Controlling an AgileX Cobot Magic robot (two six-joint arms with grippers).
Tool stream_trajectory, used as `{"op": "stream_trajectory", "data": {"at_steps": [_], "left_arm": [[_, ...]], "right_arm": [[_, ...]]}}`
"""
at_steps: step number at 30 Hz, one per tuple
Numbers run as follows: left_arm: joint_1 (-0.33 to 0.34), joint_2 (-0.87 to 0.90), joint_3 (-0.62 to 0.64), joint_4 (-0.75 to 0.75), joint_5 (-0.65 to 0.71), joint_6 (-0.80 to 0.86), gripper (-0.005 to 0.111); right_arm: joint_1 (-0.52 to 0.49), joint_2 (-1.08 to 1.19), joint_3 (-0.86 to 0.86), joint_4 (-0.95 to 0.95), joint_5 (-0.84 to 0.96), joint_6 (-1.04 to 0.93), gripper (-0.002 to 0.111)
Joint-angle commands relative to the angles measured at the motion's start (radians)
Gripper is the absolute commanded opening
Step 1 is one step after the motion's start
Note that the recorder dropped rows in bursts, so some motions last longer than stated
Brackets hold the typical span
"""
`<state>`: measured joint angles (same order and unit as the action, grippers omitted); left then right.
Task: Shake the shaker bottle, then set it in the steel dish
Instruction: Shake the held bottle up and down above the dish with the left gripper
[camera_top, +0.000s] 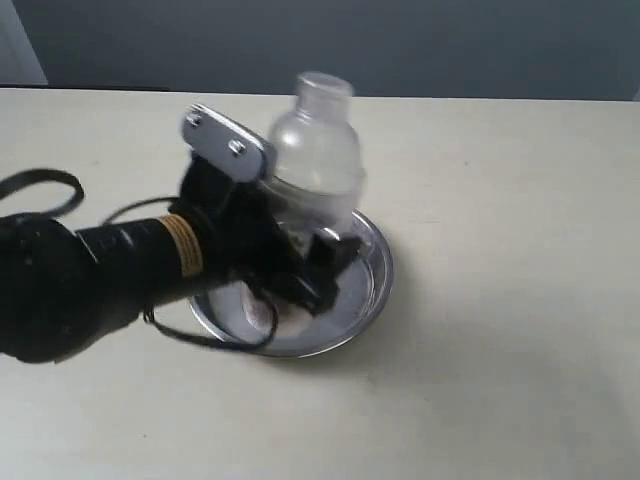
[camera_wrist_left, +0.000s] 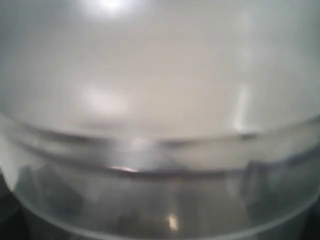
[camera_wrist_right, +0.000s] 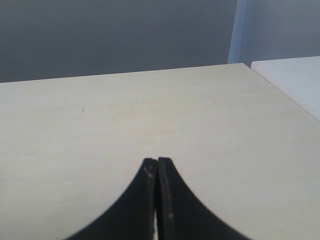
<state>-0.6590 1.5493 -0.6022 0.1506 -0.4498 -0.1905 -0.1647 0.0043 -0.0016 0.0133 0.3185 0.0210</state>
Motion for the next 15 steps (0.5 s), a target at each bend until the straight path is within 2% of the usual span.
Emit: {"op": "stream_trajectory", "data": {"at_steps": [1, 2, 4, 7, 8, 10, 11, 13, 15], "left_arm": [[-0.015, 0.054, 0.011, -0.128, -0.096, 0.006, 0.0], [-0.01, 0.059, 0.011, -0.193, -0.162, 0.038, 0.0], [-0.01, 0.008, -0.014, -0.178, -0.246, 0.039, 0.0], [-0.013, -0.14, -0.09, -0.058, -0.163, 0.063, 0.0], [-0.013, -0.166, -0.099, -0.084, -0.121, 0.082, 0.0], [-0.01, -0.121, -0.06, -0.176, -0.056, 0.096, 0.0], [-0.01, -0.055, -0.028, -0.204, -0.065, 0.098, 0.0], [-0.01, 0.075, 0.029, -0.268, -0.176, 0.072, 0.0], [-0.01, 0.074, 0.022, -0.251, -0.294, 0.011, 0.0]], "right_arm": [[0.004, -0.004, 0.002, -0.005, -0.011, -0.001, -0.001], [0.004, -0.004, 0.002, -0.005, -0.011, -0.001, -0.001], [0.004, -0.004, 0.002, -0.005, -0.011, -0.001, -0.001], [0.004, -0.004, 0.002, -0.005, -0.011, -0.001, -0.001], [0.004, -0.004, 0.002, -0.005, -0.011, -0.001, -0.001], [0.004, -0.004, 0.002, -0.005, -0.011, -0.001, -0.001], [0.004, -0.004, 0.002, -0.005, -0.011, -0.001, -0.001], [0.004, -0.004, 0.002, -0.005, -0.011, -0.001, -0.001], [0.004, -0.004, 0.002, -0.005, -0.011, -0.001, -0.001]]}}
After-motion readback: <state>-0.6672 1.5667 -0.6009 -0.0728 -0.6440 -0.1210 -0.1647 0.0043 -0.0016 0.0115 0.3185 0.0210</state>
